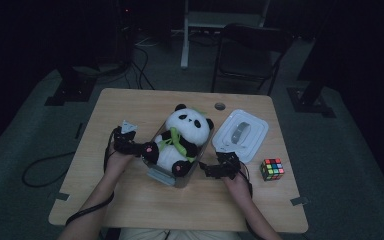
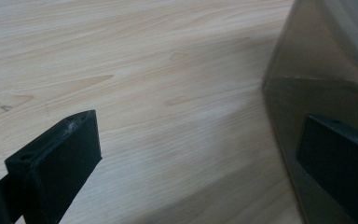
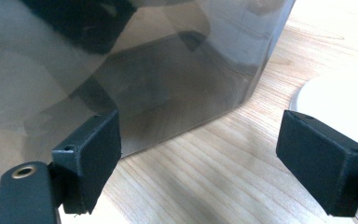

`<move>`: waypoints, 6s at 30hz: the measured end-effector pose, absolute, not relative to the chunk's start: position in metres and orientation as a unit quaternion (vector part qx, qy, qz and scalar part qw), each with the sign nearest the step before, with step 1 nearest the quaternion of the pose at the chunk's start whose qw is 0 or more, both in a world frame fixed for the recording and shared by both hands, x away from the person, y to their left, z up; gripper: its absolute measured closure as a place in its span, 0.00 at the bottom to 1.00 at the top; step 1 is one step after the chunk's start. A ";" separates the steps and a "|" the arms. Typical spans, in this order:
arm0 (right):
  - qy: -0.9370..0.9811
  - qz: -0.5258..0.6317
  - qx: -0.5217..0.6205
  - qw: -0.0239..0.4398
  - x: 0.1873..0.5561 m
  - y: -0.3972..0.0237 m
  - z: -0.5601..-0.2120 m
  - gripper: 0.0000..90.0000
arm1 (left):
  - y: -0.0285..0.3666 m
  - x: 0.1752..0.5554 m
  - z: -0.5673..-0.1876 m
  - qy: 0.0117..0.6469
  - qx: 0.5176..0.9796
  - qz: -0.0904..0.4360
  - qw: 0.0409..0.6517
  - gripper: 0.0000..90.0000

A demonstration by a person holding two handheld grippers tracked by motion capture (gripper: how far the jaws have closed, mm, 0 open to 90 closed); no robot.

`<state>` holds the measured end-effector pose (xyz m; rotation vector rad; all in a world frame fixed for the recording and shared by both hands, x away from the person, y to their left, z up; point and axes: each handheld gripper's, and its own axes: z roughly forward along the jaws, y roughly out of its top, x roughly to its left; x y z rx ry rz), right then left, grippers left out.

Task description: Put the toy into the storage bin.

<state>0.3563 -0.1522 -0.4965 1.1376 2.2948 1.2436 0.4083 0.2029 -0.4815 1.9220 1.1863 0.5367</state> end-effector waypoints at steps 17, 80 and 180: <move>0.811 0.432 0.364 0.150 0.353 -0.169 -0.496 0.22 | 0.183 0.381 -0.477 0.433 0.780 0.205 0.403 0.01; 0.760 0.536 0.333 0.156 0.305 -0.201 -0.378 0.13 | 0.155 0.305 -0.377 0.301 0.810 0.151 0.480 0.01; 0.780 0.484 0.372 0.140 0.395 -0.142 -0.376 0.18 | 0.092 0.380 -0.380 0.278 0.819 0.183 0.467 0.62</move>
